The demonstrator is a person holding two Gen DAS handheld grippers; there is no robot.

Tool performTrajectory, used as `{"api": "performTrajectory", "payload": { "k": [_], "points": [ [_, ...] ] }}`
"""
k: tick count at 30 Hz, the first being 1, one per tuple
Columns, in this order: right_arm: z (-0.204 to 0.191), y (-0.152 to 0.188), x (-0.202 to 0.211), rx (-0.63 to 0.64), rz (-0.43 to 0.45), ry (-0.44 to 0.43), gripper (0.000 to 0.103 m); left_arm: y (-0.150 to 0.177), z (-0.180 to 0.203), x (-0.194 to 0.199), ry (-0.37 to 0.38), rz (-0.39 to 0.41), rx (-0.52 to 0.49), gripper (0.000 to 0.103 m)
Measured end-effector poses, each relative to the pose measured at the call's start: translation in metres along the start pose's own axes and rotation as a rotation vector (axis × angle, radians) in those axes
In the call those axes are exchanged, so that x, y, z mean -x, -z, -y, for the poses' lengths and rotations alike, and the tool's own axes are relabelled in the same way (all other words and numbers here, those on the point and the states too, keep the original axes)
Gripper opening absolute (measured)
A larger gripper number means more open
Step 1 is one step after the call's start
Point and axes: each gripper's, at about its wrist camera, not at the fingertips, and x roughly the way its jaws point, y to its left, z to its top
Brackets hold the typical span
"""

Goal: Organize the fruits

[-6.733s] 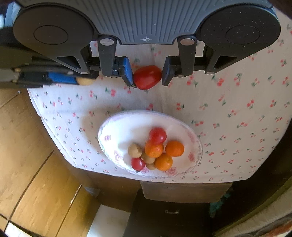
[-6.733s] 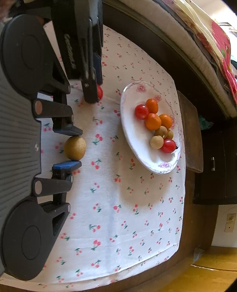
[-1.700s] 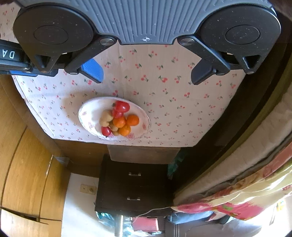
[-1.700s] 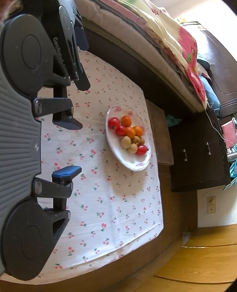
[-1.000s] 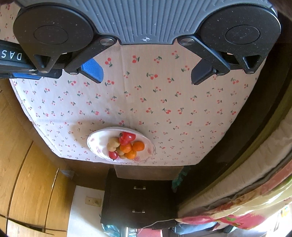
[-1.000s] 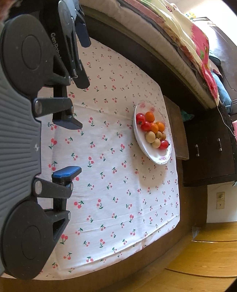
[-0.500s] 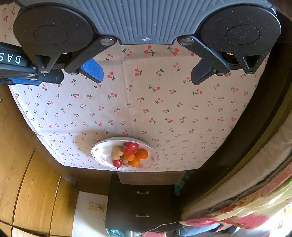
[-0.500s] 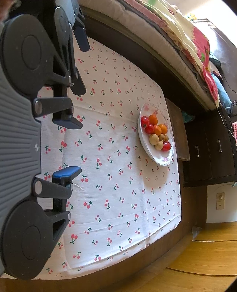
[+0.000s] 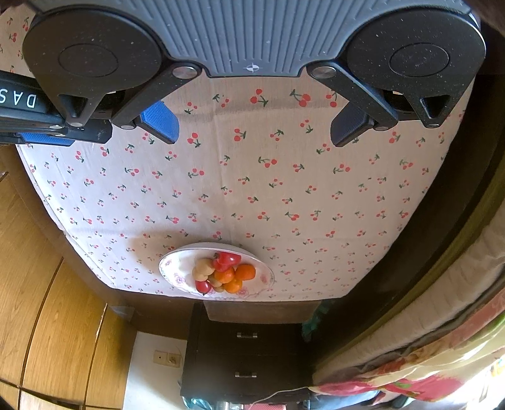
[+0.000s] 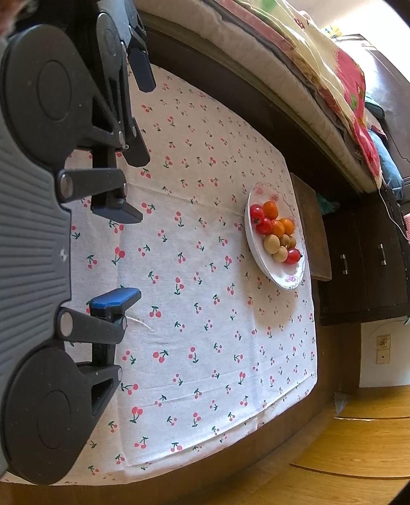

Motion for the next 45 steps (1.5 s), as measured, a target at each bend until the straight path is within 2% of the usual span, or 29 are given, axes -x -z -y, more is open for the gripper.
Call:
{"api": "performTrajectory", "payload": {
  "k": [45],
  "points": [
    [-0.0044,0.0050,0.0000,0.011,-0.014,0.002,0.046,0.0073,-0.0034,0.0035,-0.005,-0.017,0.005,0.103]
  ]
}}
